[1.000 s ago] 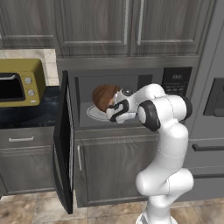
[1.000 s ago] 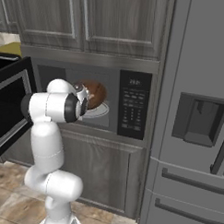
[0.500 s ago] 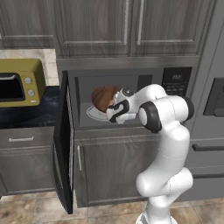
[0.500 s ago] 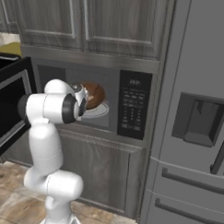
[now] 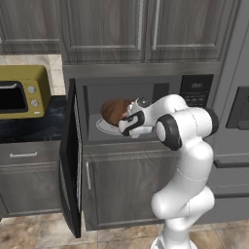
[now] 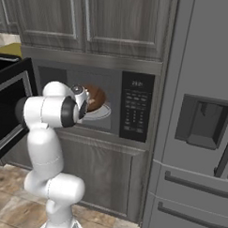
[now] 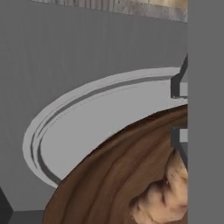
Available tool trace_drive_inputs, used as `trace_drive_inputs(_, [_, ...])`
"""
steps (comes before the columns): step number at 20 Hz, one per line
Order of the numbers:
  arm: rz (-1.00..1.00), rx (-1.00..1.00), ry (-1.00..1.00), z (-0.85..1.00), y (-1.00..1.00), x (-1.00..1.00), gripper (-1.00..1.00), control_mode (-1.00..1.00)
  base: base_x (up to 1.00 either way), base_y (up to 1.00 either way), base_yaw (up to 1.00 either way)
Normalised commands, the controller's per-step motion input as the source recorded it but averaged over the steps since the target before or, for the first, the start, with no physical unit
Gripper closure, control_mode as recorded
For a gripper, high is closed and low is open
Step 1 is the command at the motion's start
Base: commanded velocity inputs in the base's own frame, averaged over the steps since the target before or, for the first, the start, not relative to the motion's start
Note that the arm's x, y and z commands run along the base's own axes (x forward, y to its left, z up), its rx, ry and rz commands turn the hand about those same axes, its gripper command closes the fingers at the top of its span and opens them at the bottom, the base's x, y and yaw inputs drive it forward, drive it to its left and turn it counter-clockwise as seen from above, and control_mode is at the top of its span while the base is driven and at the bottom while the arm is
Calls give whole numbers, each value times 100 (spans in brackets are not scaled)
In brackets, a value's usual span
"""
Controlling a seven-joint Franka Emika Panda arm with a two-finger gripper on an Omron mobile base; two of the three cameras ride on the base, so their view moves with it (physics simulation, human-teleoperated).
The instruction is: Pick the potato from the sink and place it in the bowl. Then pick the bowl and place it in the microwave. Then close the microwave door and press the start button.
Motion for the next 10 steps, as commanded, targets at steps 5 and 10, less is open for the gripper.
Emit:
trace_drive_inputs(5, [0,3,0,22,-15,-34,-100,-100,0,0,0])
trace_drive_inputs(10, [0,4,-1,37,-27,-35,-100,-100,0,0,0])
